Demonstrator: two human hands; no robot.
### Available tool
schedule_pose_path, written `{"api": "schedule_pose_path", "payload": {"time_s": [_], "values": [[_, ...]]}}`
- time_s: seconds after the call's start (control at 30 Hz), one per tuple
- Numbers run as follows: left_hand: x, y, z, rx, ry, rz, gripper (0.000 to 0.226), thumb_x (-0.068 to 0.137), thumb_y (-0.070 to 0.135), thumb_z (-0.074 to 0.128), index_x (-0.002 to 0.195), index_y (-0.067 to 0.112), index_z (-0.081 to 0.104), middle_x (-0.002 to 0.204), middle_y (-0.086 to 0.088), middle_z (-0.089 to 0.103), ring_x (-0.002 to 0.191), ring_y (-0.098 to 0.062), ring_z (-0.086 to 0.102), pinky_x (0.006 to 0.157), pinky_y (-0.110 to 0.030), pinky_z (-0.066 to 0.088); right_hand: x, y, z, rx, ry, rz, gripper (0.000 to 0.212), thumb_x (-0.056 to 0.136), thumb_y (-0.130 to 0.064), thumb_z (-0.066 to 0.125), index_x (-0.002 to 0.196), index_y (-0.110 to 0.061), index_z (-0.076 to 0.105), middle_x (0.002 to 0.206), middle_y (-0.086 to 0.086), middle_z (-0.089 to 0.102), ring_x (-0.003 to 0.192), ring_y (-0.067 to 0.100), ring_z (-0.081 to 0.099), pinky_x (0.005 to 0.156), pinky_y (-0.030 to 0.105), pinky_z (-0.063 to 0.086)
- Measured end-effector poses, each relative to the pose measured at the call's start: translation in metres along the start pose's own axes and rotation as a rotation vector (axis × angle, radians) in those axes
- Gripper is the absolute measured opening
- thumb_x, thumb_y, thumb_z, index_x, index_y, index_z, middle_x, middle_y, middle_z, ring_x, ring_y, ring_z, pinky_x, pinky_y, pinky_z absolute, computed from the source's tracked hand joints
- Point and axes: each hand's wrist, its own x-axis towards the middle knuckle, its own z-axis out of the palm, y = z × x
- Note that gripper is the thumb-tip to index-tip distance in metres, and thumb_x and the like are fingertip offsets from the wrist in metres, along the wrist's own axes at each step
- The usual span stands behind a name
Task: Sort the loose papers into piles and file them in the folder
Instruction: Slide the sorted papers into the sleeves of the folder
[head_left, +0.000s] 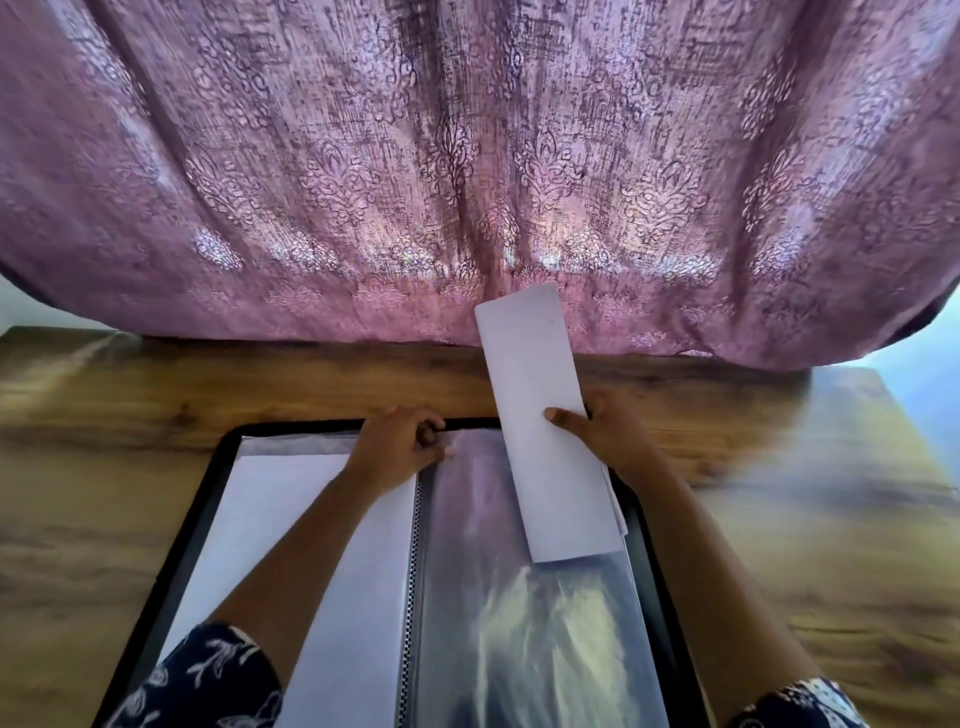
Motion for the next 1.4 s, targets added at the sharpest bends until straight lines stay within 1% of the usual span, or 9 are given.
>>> {"api": "schedule_pose_path", "payload": {"time_s": [0.17,0.33,0.5,0.73,0.87,0.97,1.13,1.3,1.4], "values": [[0.018,-0.001,-0.007,-0.074,-0.232,0.012,0.026,0.070,0.037,0.085,0.073,0.040,0.059,0.071,0.015,0.065,0.066,0.002,0.058,0.065,-0.019,0.046,0.005,-0.008,-0.005,-0.035,-0.003,-0.031,0.012,0.091,-0.023,0.064,0.103,-0.022,0.063,0.097,-0.004,0.067,0.075,-0.001,0.062,0.061,0.010,0.047],[0.014,-0.005,0.000,-0.137,-0.189,0.060,0.024,0.071,0.030,0.085,0.070,0.034,0.061,0.079,0.014,0.063,0.078,0.001,0.056,0.070,-0.014,0.041,0.015,-0.018,-0.017,-0.145,-0.013,-0.076,0.012,0.091,-0.032,0.062,0.100,-0.025,0.066,0.098,-0.001,0.071,0.082,0.009,0.067,0.076,0.029,0.056],[0.014,-0.005,0.003,-0.276,-0.184,0.010,0.030,0.071,0.023,0.085,0.085,0.038,0.063,0.082,0.014,0.066,0.075,-0.001,0.059,0.070,-0.012,0.044,0.024,-0.032,-0.023,-0.205,-0.018,-0.193,0.010,0.092,-0.029,0.061,0.101,-0.027,0.065,0.098,-0.004,0.069,0.084,0.010,0.066,0.075,0.029,0.053],[0.023,-0.002,-0.004,-0.099,-0.355,0.043,0.019,0.073,0.033,0.083,0.071,0.036,0.064,0.077,0.011,0.063,0.071,-0.003,0.056,0.067,-0.019,0.043,0.040,-0.037,-0.019,-0.216,-0.007,-0.221,0.010,0.093,-0.029,0.062,0.101,-0.026,0.064,0.097,-0.004,0.066,0.087,0.014,0.065,0.076,0.029,0.052],[0.019,0.000,-0.006,-0.023,-0.300,0.074,0.034,0.073,0.033,0.081,0.074,0.053,0.055,0.081,0.012,0.059,0.078,-0.001,0.052,0.068,-0.019,0.039,0.054,-0.047,-0.016,-0.164,0.040,-0.265,0.019,0.093,-0.026,0.062,0.110,-0.018,0.067,0.098,-0.004,0.066,0.090,0.015,0.064,0.076,0.025,0.051],[0.012,0.003,-0.005,-0.090,-0.266,0.072,0.039,0.074,0.026,0.082,0.078,0.054,0.055,0.077,0.014,0.059,0.075,0.000,0.054,0.068,-0.018,0.041,0.066,-0.061,-0.009,-0.125,0.105,-0.348,0.029,0.093,-0.024,0.061,0.120,-0.012,0.064,0.102,-0.006,0.063,0.091,0.009,0.060,0.068,0.006,0.044],[-0.005,0.006,0.008,-0.460,-0.148,-0.099,0.023,0.076,0.035,0.074,0.096,0.046,0.067,0.091,0.004,0.069,0.083,-0.015,0.063,0.079,-0.029,0.049,0.080,-0.076,0.011,0.039,0.129,-0.415,0.029,0.095,-0.015,0.058,0.123,-0.009,0.060,0.107,-0.001,0.065,0.098,0.017,0.063,0.082,0.029,0.052],[-0.016,0.009,0.016,-0.364,0.047,-0.137,0.025,0.083,0.010,0.073,0.080,0.034,0.068,0.084,0.014,0.068,0.078,-0.009,0.062,0.072,-0.019,0.045,0.090,-0.071,0.026,0.253,0.061,-0.327,0.024,0.091,-0.012,0.060,0.114,-0.018,0.060,0.109,0.005,0.067,0.102,0.025,0.065,0.091,0.046,0.053],[-0.023,0.014,0.012,-0.248,0.109,-0.039,0.004,0.080,0.022,0.073,0.083,0.025,0.074,0.082,0.028,0.065,0.080,-0.009,0.060,0.066,-0.009,0.042,0.094,-0.067,0.033,0.395,0.007,-0.256,0.027,0.090,0.004,0.057,0.110,-0.013,0.059,0.106,0.008,0.067,0.098,0.027,0.064,0.091,0.049,0.052]]}}
